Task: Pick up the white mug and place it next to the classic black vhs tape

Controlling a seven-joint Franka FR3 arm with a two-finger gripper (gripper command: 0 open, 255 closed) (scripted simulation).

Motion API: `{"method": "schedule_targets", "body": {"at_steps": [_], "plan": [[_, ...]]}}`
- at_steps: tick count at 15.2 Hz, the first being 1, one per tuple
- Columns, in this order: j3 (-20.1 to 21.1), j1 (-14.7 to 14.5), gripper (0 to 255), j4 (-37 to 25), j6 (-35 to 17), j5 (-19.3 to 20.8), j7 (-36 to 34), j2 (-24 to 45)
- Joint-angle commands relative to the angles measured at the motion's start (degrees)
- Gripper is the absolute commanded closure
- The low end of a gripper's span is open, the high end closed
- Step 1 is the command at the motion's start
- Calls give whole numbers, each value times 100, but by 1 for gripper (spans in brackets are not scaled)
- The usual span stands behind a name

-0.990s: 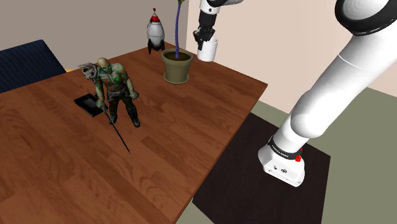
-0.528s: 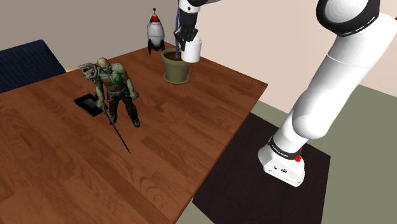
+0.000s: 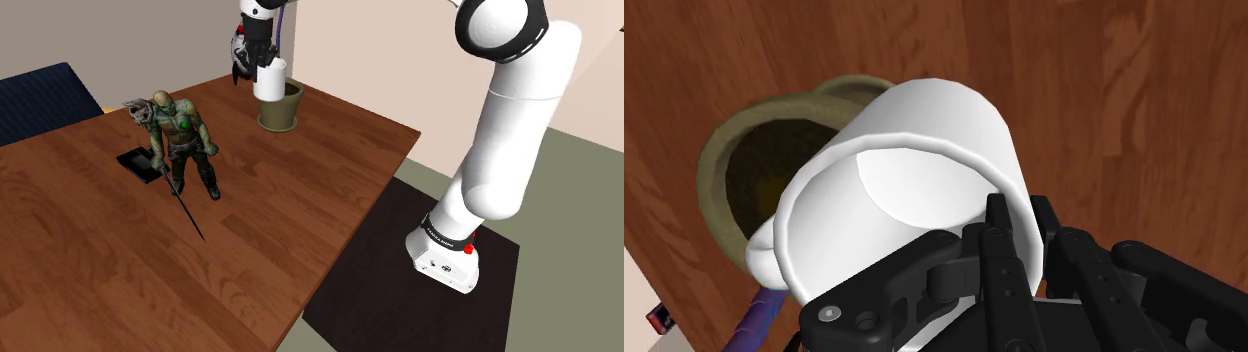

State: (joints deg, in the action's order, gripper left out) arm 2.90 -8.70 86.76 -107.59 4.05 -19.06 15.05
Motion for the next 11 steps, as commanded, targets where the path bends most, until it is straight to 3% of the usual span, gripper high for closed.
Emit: {"method": "schedule_targets", "body": {"at_steps": [1, 6, 8, 9, 11], "plan": [[66, -148, 255, -573, 173, 59, -210, 409], [163, -545, 255, -2254, 788, 205, -627, 1507], [177, -729, 255, -3241, 1180, 264, -757, 2113], [175, -858, 255, -4101, 1536, 302, -816, 2622], [173, -842, 255, -3730, 1290, 294, -835, 2497]]}}
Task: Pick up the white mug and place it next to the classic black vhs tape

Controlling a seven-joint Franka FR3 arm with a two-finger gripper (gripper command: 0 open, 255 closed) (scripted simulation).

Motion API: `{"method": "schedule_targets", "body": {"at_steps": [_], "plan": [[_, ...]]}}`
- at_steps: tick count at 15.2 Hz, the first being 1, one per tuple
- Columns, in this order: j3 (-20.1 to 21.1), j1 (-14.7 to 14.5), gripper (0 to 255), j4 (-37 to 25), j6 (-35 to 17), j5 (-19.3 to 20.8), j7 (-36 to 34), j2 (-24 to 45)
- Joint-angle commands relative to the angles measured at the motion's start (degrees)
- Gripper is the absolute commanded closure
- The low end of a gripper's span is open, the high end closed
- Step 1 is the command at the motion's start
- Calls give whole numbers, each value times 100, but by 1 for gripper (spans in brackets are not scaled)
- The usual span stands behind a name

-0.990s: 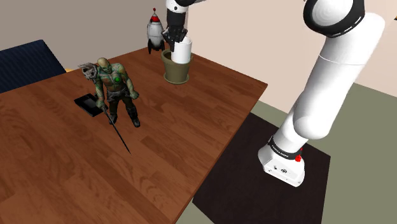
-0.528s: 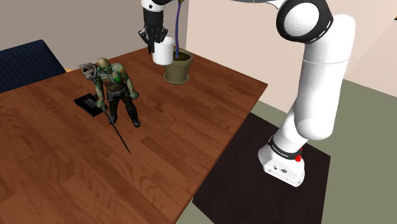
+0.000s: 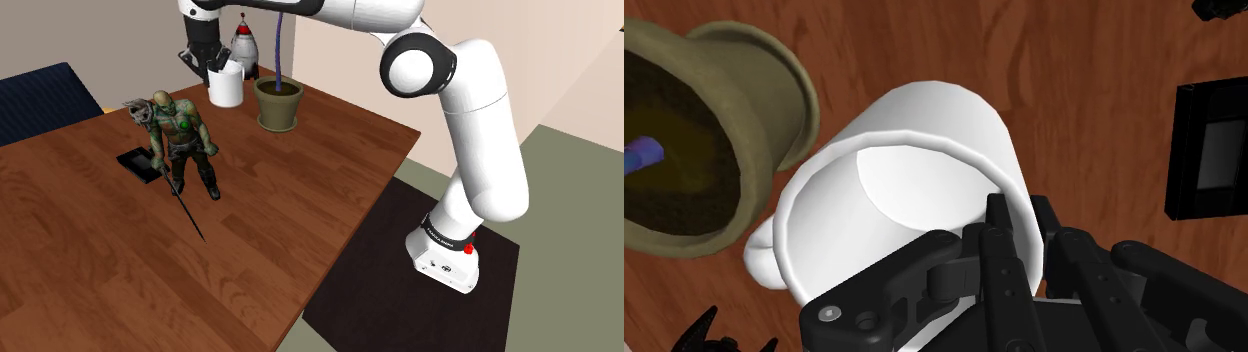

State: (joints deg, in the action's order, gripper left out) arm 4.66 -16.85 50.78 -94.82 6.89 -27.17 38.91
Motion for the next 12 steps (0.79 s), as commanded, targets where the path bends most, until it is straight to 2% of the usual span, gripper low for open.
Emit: {"method": "schedule_targets", "body": {"at_steps": [1, 12], "plan": [[-1, -19, 255, 35, -101, 9, -34, 59], [4, 37, 255, 1262, -1099, 17, -116, -164]]}}
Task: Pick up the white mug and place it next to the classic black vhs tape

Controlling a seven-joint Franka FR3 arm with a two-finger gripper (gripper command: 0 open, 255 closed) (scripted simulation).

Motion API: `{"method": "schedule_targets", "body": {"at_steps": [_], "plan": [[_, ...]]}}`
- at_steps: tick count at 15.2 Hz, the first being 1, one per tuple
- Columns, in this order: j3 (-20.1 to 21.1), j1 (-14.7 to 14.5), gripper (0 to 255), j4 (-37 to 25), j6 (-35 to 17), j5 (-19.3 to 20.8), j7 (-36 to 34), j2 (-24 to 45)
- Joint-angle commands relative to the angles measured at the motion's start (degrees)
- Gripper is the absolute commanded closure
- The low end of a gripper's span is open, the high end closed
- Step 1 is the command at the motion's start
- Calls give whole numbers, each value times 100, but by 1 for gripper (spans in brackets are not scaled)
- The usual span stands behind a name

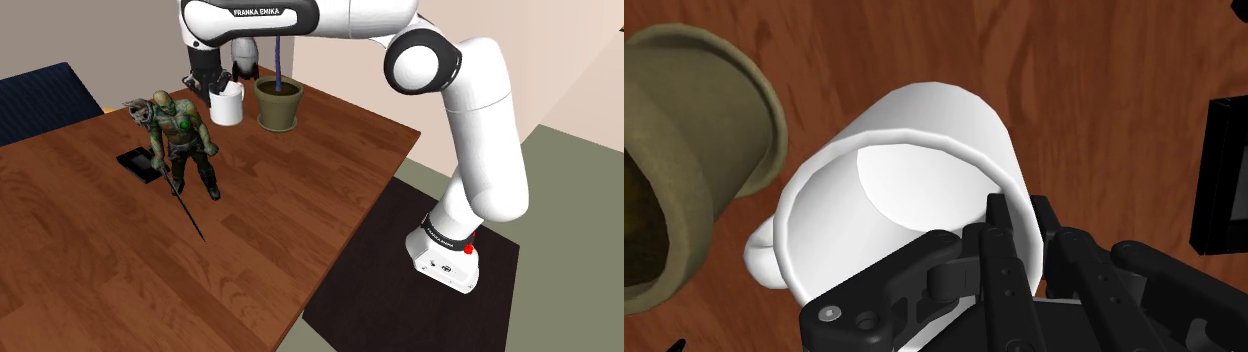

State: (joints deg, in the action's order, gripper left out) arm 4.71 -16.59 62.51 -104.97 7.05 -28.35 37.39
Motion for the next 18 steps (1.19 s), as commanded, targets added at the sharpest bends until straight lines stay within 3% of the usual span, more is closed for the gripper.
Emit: {"method": "schedule_targets", "body": {"at_steps": [1, 18], "plan": [[-2, 14, 255, 171, -163, 2, -4, -15], [-24, 38, 255, 1090, -1261, 52, -103, 169]]}}
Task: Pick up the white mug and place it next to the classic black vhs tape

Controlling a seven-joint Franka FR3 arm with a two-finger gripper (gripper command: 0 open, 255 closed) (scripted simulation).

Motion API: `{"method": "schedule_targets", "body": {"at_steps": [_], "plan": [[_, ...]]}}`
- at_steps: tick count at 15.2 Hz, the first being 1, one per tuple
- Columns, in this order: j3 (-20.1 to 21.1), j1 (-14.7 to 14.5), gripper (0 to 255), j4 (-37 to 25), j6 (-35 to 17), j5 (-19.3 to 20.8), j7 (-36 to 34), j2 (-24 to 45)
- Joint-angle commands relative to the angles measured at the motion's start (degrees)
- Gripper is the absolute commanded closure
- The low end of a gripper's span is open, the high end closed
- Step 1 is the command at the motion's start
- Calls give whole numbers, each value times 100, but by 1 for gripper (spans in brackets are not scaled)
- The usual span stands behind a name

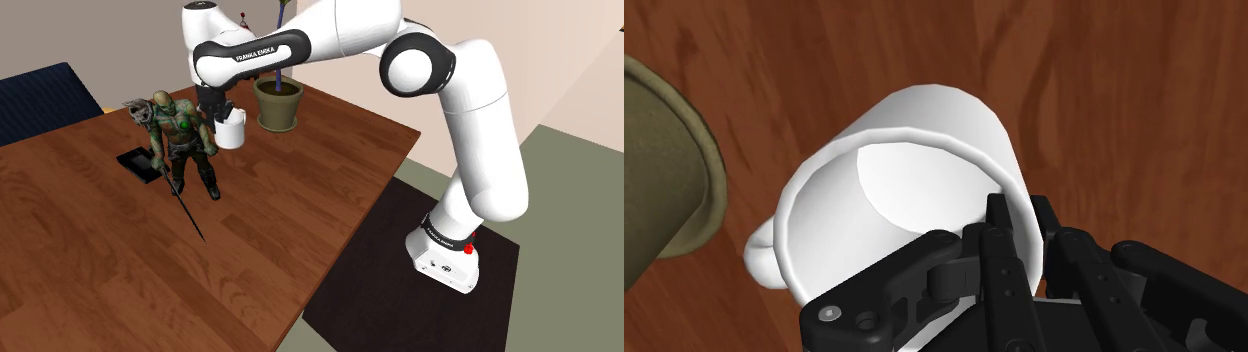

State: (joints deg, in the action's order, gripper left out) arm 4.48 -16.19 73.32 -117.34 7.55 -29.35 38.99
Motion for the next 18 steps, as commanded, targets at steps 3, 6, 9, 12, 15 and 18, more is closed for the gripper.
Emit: {"method": "schedule_targets", "body": {"at_steps": [3, 6, 9, 12, 15, 18], "plan": [[-1, -2, 255, 8, -24, 2, -4, 9], [-1, -2, 255, 8, -24, 2, -4, 9], [-1, -2, 0, 8, -25, 2, -4, 9], [-1, -2, 0, 9, -25, 2, -4, 9], [12, -12, 0, -114, 256, -15, 8, -149], [23, -24, 0, -264, 523, -29, 19, -267]]}}
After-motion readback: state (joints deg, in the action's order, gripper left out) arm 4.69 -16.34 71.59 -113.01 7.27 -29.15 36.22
